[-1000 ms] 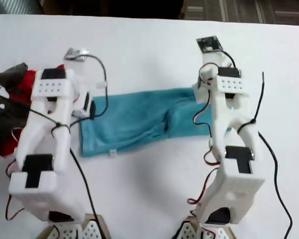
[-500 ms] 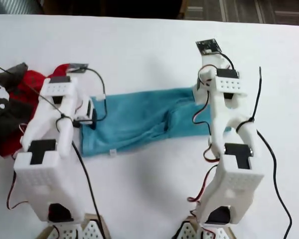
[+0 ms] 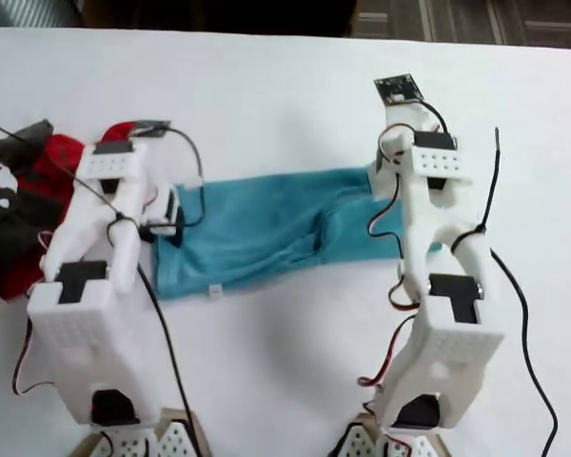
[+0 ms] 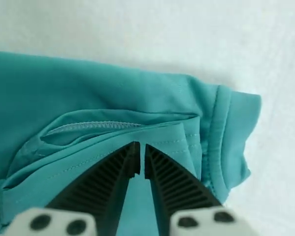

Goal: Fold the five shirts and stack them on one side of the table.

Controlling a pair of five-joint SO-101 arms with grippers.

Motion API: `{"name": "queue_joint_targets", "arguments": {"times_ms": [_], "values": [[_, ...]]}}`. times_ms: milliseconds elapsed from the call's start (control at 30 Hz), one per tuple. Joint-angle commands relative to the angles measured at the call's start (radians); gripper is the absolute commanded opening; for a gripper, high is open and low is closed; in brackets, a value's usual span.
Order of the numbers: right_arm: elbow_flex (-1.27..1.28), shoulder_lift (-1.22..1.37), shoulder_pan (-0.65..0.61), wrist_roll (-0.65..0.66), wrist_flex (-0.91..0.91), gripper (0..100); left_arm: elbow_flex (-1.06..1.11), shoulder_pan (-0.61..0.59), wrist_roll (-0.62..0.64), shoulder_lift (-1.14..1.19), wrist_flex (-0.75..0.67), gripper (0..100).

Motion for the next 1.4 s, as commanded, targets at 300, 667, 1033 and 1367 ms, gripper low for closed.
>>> {"name": "queue_joint_targets", "arguments": {"times_ms": [300, 667, 1033, 1367], "values": [[-0.005, -0.145, 0.018, 0.003, 0.067, 2.1, -0.096, -0.009, -0.021, -0.005, 0.094, 3], [0.183, -0.088, 0.016, -0.005, -0.142, 2.1, -0.582, -0.008, -0.02, -0.005, 0.459, 3], [0.184, -0.272, 0.097, -0.008, -0.084, 2.1, -0.82, 0.226, 0.06, -0.005, 0.503, 3], [0.19, -0.562, 0.45, 0.002, 0.022, 2.1, -1.015, 0.546, -0.008, 0.006, 0.473, 3]]}}
